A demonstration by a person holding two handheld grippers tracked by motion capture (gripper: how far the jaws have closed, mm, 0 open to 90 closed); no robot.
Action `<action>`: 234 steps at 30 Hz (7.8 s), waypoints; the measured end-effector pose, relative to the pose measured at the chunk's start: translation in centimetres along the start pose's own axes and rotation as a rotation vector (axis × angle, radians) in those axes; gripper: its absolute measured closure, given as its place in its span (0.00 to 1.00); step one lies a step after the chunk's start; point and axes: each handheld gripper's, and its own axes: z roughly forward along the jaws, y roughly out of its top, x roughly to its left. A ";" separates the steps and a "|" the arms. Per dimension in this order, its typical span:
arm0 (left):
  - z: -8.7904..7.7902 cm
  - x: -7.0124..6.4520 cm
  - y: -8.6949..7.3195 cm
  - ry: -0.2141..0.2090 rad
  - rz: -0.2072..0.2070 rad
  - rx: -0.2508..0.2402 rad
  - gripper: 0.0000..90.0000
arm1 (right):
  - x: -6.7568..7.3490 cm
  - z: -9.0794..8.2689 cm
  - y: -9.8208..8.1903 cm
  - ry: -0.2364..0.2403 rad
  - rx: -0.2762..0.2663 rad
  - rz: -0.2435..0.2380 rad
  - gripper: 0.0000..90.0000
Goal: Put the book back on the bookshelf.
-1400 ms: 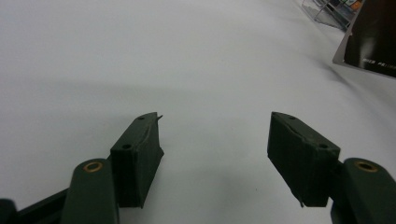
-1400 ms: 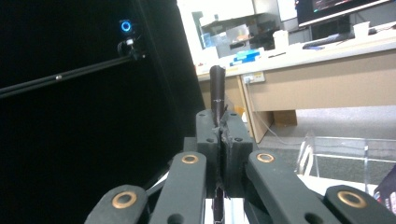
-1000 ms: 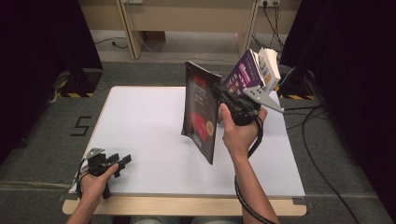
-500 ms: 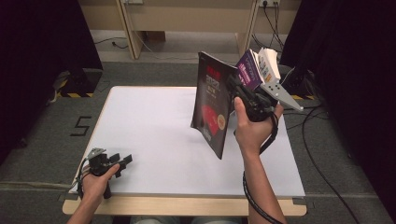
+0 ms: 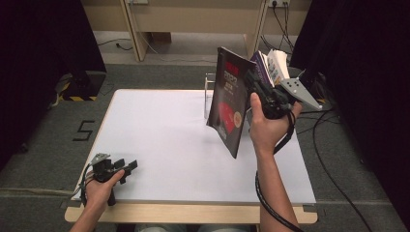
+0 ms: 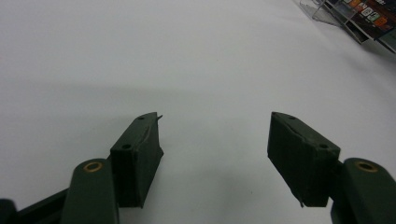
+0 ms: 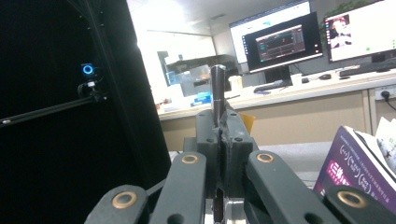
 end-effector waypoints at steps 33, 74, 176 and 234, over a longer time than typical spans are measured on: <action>-0.1 0.1 0.1 -0.003 -0.005 -0.006 0.37 | -0.9 5.6 0.1 -0.093 -0.011 -0.007 0.98; -0.2 0.3 0.2 -0.012 -0.015 -0.010 0.37 | -3.2 13.4 -1.9 -0.191 0.015 0.024 0.98; -0.2 0.3 0.0 -0.010 -0.021 -0.007 0.38 | -2.8 14.8 -2.7 -0.205 0.163 -0.022 0.97; 0.1 0.1 -0.1 -0.024 -0.015 0.000 0.38 | -4.4 15.2 -4.1 -0.259 0.414 -0.001 0.87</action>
